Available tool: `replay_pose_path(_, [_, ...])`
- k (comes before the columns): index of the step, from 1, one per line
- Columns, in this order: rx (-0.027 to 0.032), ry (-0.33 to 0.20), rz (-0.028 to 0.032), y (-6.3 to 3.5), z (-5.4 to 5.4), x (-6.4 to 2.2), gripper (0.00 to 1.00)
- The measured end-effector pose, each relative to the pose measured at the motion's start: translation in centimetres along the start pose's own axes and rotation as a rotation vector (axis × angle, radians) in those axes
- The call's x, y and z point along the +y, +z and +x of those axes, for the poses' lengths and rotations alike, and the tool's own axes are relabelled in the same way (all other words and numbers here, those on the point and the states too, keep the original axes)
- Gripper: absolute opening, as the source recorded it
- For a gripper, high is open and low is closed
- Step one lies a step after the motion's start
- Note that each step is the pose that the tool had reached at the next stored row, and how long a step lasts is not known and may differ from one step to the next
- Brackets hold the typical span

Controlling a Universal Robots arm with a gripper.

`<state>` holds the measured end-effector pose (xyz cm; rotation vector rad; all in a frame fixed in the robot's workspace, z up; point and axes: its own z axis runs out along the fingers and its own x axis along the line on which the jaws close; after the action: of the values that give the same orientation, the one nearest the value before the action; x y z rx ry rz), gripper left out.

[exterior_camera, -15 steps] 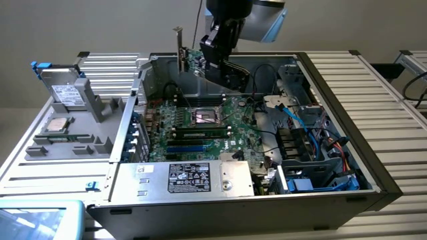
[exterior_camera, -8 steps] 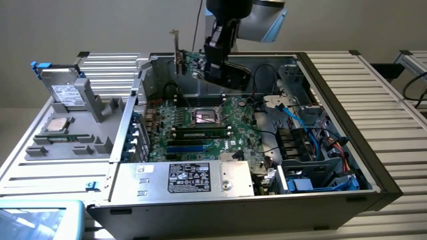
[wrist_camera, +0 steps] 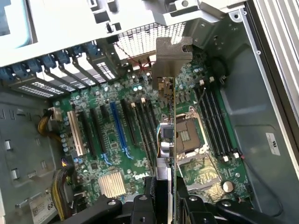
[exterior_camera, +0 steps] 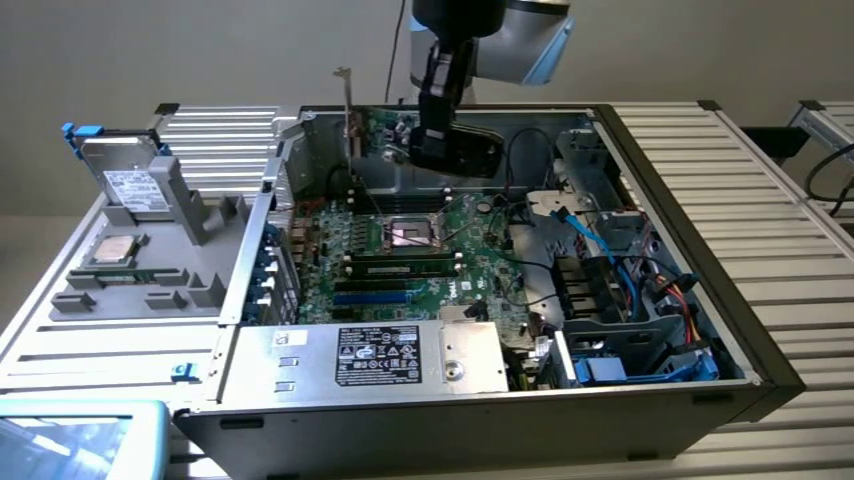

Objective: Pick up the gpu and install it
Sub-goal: 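Insert the gpu into the slot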

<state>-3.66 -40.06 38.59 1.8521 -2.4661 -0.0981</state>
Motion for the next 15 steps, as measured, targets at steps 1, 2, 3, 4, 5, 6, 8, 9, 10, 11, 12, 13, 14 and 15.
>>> replay_pose_path(1, [0.0007, -0.016, 0.0024, 0.00, 0.00, 0.00, 0.28])
replay_pose_path(2, [0.0015, -0.032, 0.0049, 0.00, 0.00, 0.00, 0.28])
replay_pose_path(3, [0.0021, -0.049, 0.0074, 0.00, 0.00, 0.00, 0.28])
replay_pose_path(4, [0.0027, -0.064, 0.0099, 0.00, 0.00, 0.00, 0.28])
replay_pose_path(5, [0.0033, -0.080, 0.0126, 0.00, 0.00, 0.00, 0.28])
replay_pose_path(6, [0.0039, -0.095, 0.0152, 0.00, 0.00, 0.00, 0.28])
replay_pose_path(8, [0.0049, -0.125, 0.0210, 0.00, 0.00, 0.00, 0.28])
replay_pose_path(9, [0.0053, -0.138, 0.0239, 0.00, 0.00, 0.00, 0.28])
replay_pose_path(10, [0.0057, -0.151, 0.0272, 0.00, 0.00, 0.00, 0.28])
replay_pose_path(11, [0.0066, -0.163, 0.0306, 0.00, 0.00, 0.00, 0.28])
replay_pose_path(12, [0.0085, -0.174, 0.0344, 0.01, -0.01, 0.00, 0.28])
replay_pose_path(13, [0.0121, -0.184, 0.0380, 0.01, -0.01, 0.00, 0.28])
replay_pose_path(14, [0.0180, -0.194, 0.0419, 0.00, 0.00, 0.00, 0.28])
replay_pose_path(15, [0.0254, -0.202, 0.0461, 0.00, -0.01, 0.00, 0.28])
